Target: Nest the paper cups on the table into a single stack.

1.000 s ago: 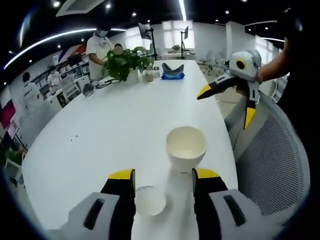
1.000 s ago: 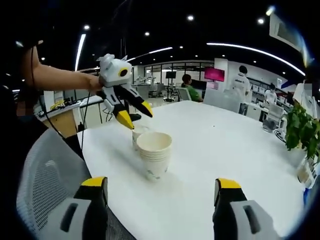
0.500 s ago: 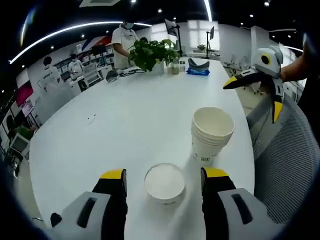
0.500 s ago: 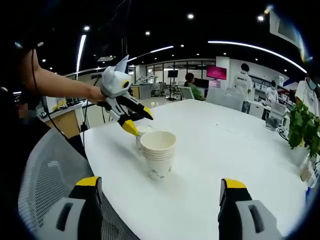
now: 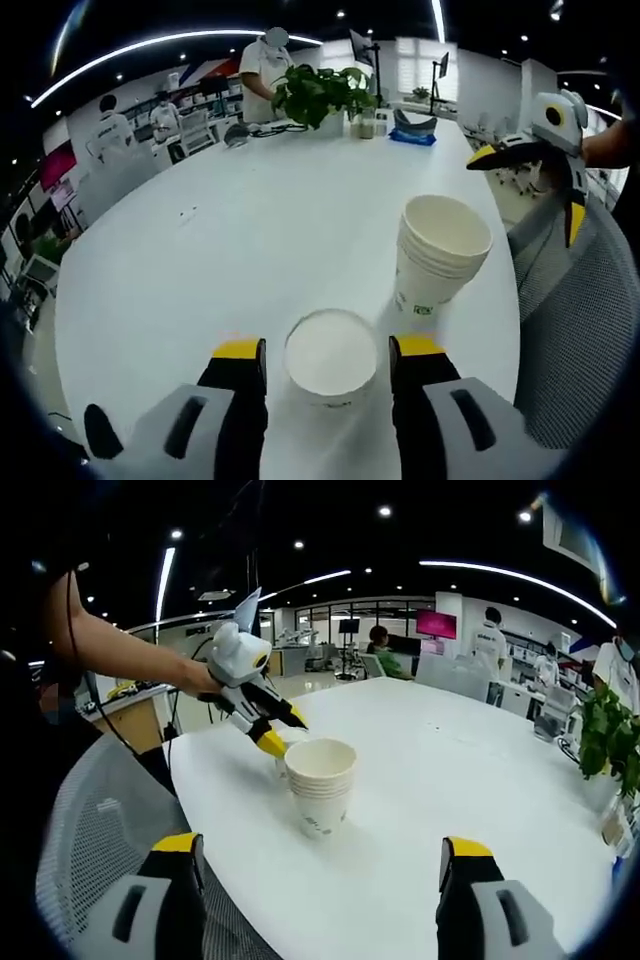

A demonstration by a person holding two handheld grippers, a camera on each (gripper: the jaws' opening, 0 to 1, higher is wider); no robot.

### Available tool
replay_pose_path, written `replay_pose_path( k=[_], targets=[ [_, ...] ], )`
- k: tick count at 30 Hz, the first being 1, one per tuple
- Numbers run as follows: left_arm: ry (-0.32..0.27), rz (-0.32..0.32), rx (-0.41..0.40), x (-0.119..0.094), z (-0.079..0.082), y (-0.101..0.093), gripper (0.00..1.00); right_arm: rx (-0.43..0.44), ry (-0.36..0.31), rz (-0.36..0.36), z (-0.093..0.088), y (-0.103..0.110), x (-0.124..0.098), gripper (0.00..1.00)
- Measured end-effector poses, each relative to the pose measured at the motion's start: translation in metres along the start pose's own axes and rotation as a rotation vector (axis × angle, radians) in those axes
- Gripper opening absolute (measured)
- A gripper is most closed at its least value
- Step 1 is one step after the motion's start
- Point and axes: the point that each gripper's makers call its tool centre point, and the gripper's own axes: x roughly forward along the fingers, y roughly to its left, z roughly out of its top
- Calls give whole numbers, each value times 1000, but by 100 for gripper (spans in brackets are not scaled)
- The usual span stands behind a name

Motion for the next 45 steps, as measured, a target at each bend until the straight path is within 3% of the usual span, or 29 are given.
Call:
replay_pose_path(
  k=[5,22,34,45],
  targets=[
    [15,9,4,4,-4,1,38,-6,6,6,-1,1,1,99],
    [12,31,-15,-1,-6,-1,37,-14,6,10,-1,3,1,99],
    [0,69,-84,-35,2,1,37,-16,-2,18,0,3,1,98],
    [-24,107,-118,-63,29,-2,37,-28,-22,20,5,2,3,94]
  ],
)
